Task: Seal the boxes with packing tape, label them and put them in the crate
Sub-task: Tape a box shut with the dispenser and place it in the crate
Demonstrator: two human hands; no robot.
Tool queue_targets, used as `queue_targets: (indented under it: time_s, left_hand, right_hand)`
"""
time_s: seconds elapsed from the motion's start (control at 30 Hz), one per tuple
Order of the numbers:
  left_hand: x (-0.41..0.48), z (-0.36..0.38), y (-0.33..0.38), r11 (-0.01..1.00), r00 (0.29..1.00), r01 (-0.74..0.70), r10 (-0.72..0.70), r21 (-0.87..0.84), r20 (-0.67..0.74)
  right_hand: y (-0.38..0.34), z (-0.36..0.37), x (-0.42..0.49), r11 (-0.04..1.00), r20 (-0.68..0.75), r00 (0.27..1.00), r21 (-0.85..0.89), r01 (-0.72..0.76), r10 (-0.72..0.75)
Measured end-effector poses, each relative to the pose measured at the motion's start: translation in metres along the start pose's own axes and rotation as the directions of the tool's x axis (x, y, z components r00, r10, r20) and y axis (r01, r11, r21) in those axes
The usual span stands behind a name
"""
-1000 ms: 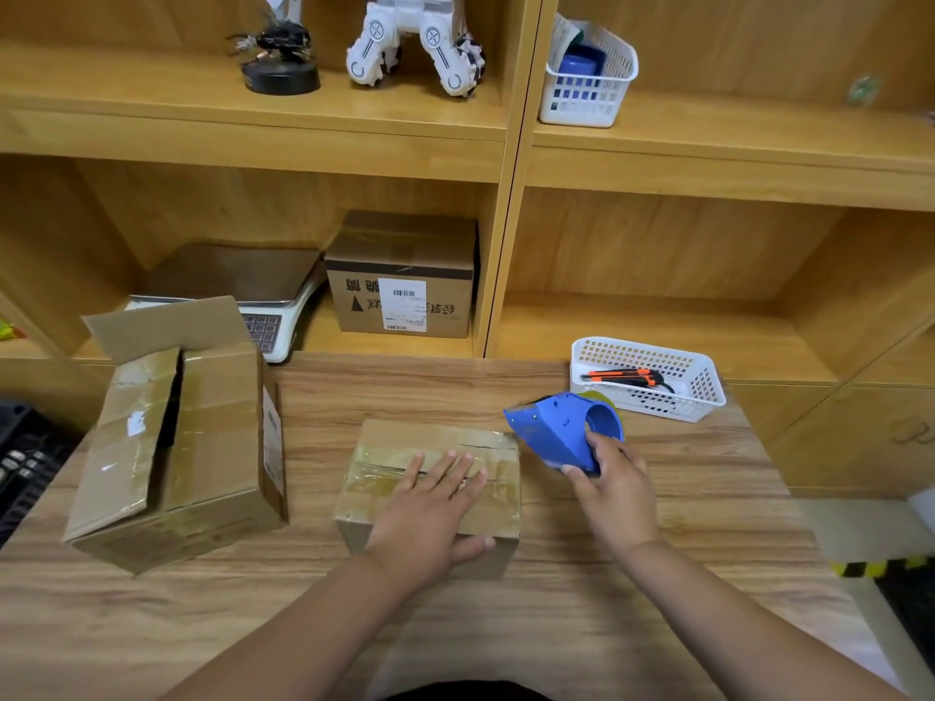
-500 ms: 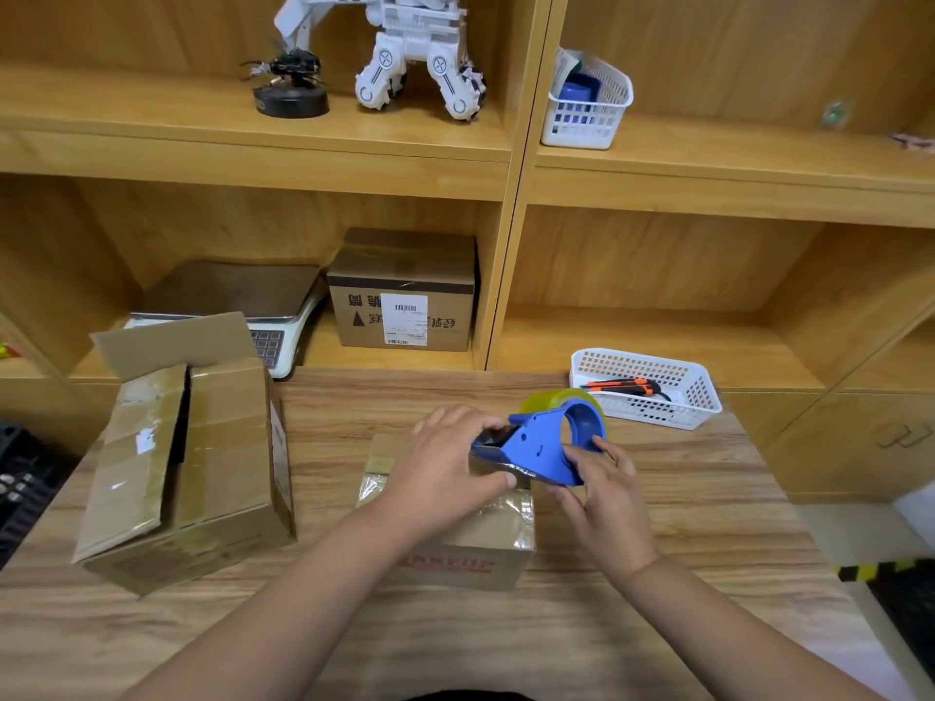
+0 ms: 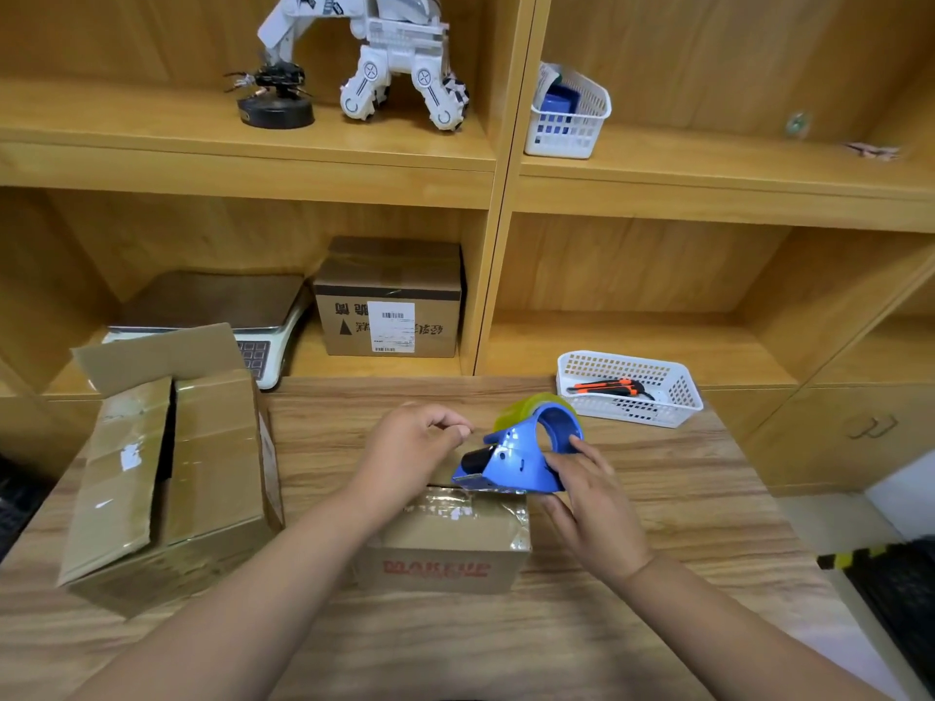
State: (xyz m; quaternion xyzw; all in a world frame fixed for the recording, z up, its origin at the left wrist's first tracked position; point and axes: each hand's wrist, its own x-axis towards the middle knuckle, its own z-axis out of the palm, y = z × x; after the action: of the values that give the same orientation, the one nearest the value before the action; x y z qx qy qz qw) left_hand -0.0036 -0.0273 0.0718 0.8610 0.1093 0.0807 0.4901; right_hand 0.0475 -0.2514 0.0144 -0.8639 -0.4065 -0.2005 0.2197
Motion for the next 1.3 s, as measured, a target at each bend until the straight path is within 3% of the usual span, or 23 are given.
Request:
queue_targets:
  time_s: [0.27,0.53,0.7,0.83,0.97,1.07,1.2,1.3]
  left_hand:
    - [0.012,-0.008,0.012,0.985,0.991,0.115,-0.104,-0.129,0.090]
    - [0.013,0.003,0.019,0.876,0.949,0.312,-0.271,-0.367,0.162]
    - [0.020,-0.001,0.024,0.858,0.922,0.382,-0.326,-0.344,0.210]
    - [0.029,-0.026,0.022,0.870,0.922,0.386,-0.357,-0.308,0.147]
    - [0.036,-0.049,0.015,0.904,0.932,0.359,-0.337,-0.233,0.132]
    - [0.035,-0.045,0.020,0.915,0.947,0.321,-0.301,-0.245,0.115]
    - [0.031,-0.038,0.028,0.939,0.966,0.258,-0.256,-0.227,0.038]
    - [0.030,-0.026,0.029,0.975,0.982,0.182,-0.187,-0.125,-0.032]
  right_hand:
    - [0.000,-0.019,0.003,0.991,0.122,0.989,0.088,-0.099,0.088]
    - [0.011,-0.041,0.025,0.971,-0.034,0.981,0.153,-0.186,0.193]
    - [0.007,-0.050,0.033,0.950,0.019,0.971,0.205,-0.237,0.238]
    - [0.022,-0.056,0.027,0.951,0.007,0.964,0.165,-0.262,0.265]
    - [0.037,-0.062,0.016,0.959,0.014,0.961,0.064,-0.275,0.274]
    - [0.031,-0.060,0.018,0.957,0.040,0.961,-0.112,-0.267,0.273]
    - [0.020,-0.056,0.031,0.886,0.055,0.957,-0.396,-0.243,0.287]
    - [0.011,-0.049,0.043,0.835,0.008,0.958,-0.493,-0.245,0.286]
